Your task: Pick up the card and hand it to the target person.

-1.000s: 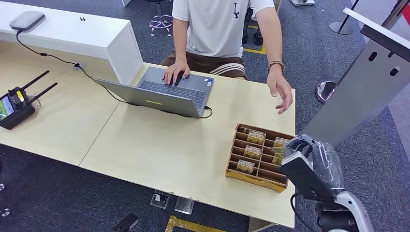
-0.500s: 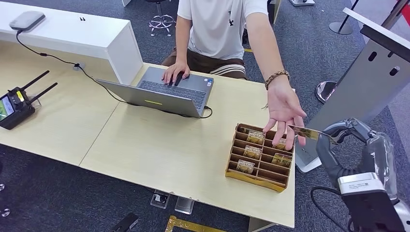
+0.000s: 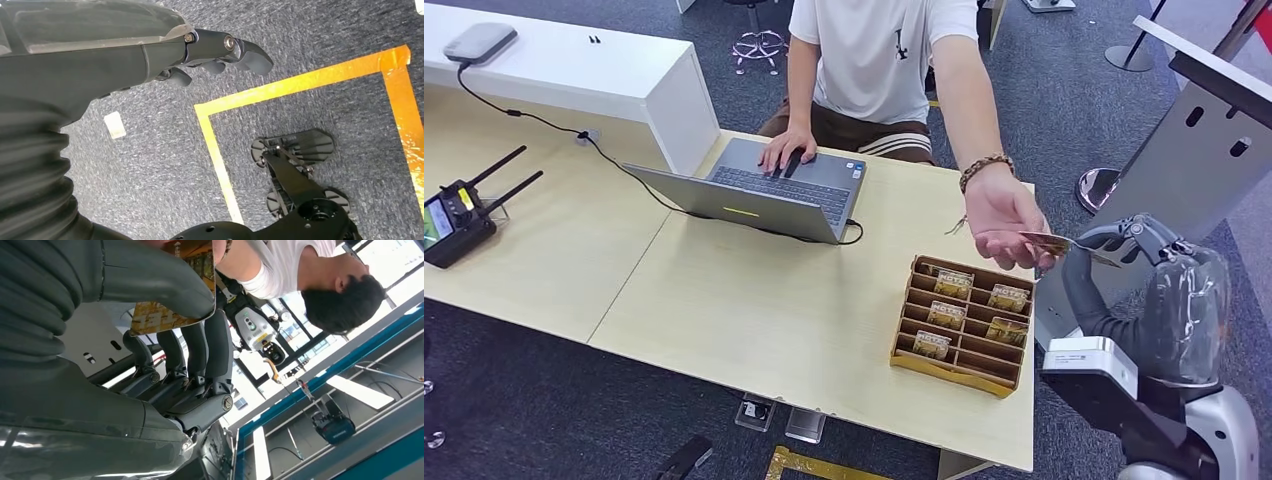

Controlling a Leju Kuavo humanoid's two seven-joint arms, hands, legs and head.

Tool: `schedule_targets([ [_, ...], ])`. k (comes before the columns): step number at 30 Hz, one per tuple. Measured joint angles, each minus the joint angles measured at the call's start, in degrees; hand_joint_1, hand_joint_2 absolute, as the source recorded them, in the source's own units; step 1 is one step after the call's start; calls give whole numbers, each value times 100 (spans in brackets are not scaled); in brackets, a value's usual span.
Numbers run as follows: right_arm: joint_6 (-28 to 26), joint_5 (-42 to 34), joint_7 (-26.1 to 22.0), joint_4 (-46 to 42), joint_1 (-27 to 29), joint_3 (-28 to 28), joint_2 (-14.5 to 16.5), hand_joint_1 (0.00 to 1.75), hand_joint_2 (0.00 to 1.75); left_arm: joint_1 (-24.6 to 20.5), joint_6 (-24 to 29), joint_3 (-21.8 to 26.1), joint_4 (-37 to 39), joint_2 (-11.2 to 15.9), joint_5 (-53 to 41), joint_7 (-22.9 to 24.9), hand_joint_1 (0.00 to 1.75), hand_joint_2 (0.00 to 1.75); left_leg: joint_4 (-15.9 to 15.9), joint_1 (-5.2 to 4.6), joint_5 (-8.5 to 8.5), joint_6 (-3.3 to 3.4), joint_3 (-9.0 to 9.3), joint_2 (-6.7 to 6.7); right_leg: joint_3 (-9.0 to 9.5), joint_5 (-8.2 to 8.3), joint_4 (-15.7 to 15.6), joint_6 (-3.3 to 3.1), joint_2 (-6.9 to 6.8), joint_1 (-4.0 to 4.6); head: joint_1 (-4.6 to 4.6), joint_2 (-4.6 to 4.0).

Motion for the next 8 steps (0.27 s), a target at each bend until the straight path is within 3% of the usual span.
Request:
schedule_targets([
  [8,-176,-26,-184,628,-289,238,260,136,175,-22,0,1,0,-14,1,-1,0,175,0,0,0,0,1,-1,0,0,0,0,0,0,0,0],
])
